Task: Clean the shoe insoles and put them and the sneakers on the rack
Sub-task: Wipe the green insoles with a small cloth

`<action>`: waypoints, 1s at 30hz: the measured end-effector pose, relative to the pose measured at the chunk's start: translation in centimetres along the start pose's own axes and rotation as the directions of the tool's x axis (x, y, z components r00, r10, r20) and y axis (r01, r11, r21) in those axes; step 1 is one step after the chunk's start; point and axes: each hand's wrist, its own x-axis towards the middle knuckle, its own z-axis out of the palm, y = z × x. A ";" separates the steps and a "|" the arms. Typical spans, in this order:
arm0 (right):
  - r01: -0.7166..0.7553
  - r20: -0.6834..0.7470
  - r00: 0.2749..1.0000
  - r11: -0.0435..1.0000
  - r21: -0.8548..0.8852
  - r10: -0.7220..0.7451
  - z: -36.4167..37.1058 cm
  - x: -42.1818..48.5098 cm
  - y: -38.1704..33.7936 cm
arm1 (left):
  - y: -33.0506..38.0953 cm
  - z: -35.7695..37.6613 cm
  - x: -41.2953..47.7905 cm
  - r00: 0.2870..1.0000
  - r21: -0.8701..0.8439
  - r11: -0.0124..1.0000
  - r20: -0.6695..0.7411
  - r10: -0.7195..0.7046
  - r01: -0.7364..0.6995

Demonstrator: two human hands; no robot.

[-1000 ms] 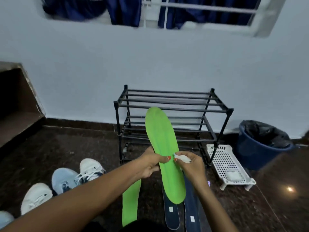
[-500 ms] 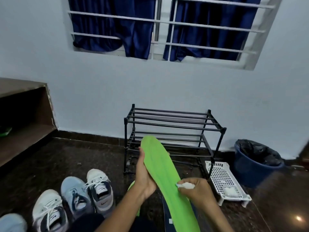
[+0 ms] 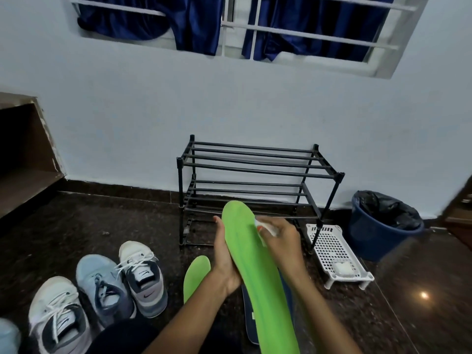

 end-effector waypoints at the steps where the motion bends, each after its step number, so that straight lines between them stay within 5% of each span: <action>1: 0.036 -0.012 0.999 0.999 -0.008 -0.036 0.4 0.7 -0.1 | -0.1 0.1 0.2 1.000 -0.017 1.000 0.012 -0.010 0.010; 7: 0.160 -0.101 0.979 0.978 -0.134 -0.174 1.9 1.9 0.0 | 0.2 0.2 1.1 0.998 -0.050 0.999 0.069 0.013 -0.010; 14: 0.323 0.065 0.946 0.918 -0.231 -0.317 2.8 0.3 0.2 | 0.5 0.3 1.9 0.996 -0.138 0.990 0.074 0.043 -0.032; 25: 0.276 -0.113 0.950 0.952 -0.132 -0.291 2.2 0.9 -0.4 | 0.4 -0.3 2.5 0.994 -0.068 0.996 0.092 0.058 -0.052; 30: 0.294 -0.101 0.941 0.928 -0.230 -0.323 2.4 1.2 -0.2 | 0.2 -0.2 2.3 0.990 -0.047 0.998 0.138 0.034 -0.028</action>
